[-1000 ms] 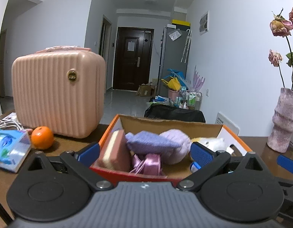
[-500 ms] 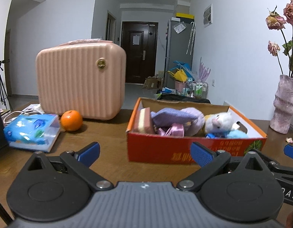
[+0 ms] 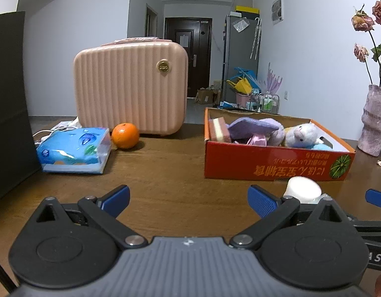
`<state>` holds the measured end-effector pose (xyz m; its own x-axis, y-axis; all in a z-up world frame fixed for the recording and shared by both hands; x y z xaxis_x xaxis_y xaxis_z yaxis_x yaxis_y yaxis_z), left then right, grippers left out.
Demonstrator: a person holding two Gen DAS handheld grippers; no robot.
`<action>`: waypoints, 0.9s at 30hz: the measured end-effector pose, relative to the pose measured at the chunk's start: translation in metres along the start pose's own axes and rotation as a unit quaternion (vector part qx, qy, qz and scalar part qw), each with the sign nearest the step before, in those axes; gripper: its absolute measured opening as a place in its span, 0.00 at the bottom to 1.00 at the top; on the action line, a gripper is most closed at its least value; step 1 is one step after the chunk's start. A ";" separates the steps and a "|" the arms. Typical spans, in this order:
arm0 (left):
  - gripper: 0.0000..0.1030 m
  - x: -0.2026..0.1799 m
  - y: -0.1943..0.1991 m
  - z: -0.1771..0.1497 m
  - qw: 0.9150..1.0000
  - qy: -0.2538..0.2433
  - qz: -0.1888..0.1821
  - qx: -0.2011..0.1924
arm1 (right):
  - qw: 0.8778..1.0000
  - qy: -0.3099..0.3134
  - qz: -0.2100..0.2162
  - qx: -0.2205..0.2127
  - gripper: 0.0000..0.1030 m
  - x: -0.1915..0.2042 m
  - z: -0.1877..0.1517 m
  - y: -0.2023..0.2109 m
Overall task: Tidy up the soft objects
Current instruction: 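Move both tools back from the box toward the remaining items on the table, then grasp the clear plastic bundle with the right tool while the left tool grasps the white foam cylinder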
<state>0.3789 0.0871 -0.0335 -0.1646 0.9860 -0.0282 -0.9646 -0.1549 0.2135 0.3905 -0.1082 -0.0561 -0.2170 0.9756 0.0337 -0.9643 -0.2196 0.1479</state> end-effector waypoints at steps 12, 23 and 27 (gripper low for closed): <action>1.00 0.016 0.004 -0.004 1.000 0.007 0.002 0.011 | 0.998 -0.018 -0.014 0.064 0.89 0.013 -0.012 -0.017; 1.00 0.014 -0.001 -0.007 1.000 0.005 -0.002 0.022 | 0.995 -0.035 0.001 0.097 0.45 0.009 -0.017 -0.026; 1.00 0.013 -0.002 -0.009 1.000 0.002 -0.006 0.024 | 0.994 -0.038 0.002 0.099 0.39 0.008 -0.017 -0.026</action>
<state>0.3766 0.0991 -0.0426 -0.1533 0.9876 -0.0341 -0.9554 -0.1393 0.2604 0.4117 -0.0942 -0.0763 -0.2017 0.9735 0.1081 -0.9133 -0.2268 0.3384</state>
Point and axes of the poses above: each gripper's, at about its wrist camera, not at the fingertips, and y roughly against the way its jaws point, x to its left, z to its top, the point moved 2 cm from there along -y, roughly the way its jaws point, and after that the axes turned 14 degrees about -x, right-handed, at the moved point
